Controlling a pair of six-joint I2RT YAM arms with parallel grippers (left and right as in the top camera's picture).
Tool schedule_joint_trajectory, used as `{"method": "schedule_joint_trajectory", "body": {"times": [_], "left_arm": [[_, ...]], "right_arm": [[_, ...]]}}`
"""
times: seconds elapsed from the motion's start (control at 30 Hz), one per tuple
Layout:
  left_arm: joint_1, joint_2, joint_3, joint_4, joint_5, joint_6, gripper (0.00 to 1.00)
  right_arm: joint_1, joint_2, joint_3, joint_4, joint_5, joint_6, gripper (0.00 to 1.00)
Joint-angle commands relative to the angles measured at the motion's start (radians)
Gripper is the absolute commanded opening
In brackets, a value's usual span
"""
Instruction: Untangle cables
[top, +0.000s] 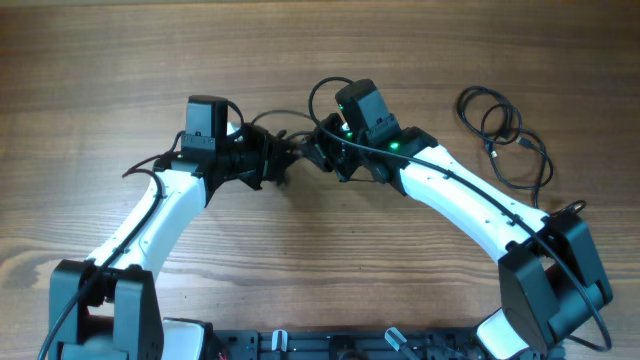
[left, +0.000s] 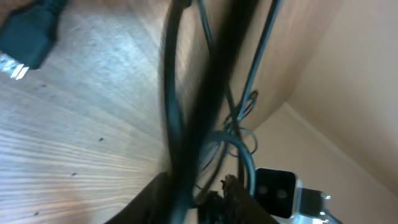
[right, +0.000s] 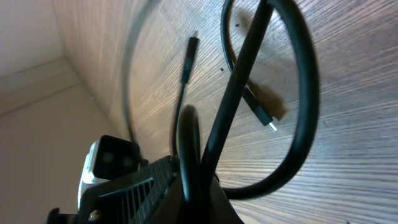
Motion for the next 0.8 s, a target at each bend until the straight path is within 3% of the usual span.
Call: {"method": "schedule_joint_trajectory", "body": {"times": [0.0, 0.07, 0.17, 0.3, 0.4, 0.5, 0.53, 0.77], "left_arm": [[-0.002, -0.002, -0.001, 0.045, -0.015, 0.034, 0.16], [-0.002, -0.002, -0.001, 0.051, -0.028, 0.071, 0.04], [-0.001, -0.002, -0.001, 0.051, -0.040, 0.110, 0.04], [0.011, -0.002, -0.001, 0.043, -0.031, 0.209, 0.04], [0.033, -0.002, -0.001, 0.024, -0.005, 0.296, 0.04], [0.066, -0.002, -0.001, 0.023, 0.064, 0.426, 0.04], [0.081, -0.002, -0.001, 0.021, 0.093, 0.466, 0.04], [0.168, -0.002, -0.001, 0.015, 0.237, 0.639, 0.04]], "right_arm": [[0.008, -0.005, 0.001, -0.015, -0.020, -0.063, 0.04], [0.008, -0.005, 0.001, -0.025, -0.023, -0.100, 0.04], [0.008, -0.005, 0.001, -0.042, -0.024, -0.169, 0.04], [0.008, -0.005, 0.001, -0.042, -0.010, -0.432, 0.07], [-0.001, -0.005, 0.002, -0.036, -0.045, -0.618, 0.33], [-0.022, -0.006, 0.002, 0.018, -0.240, -0.836, 0.68], [-0.034, -0.008, 0.002, 0.026, -0.282, -0.854, 0.73], [-0.098, -0.021, 0.003, 0.026, -0.431, -0.852, 0.74]]}}
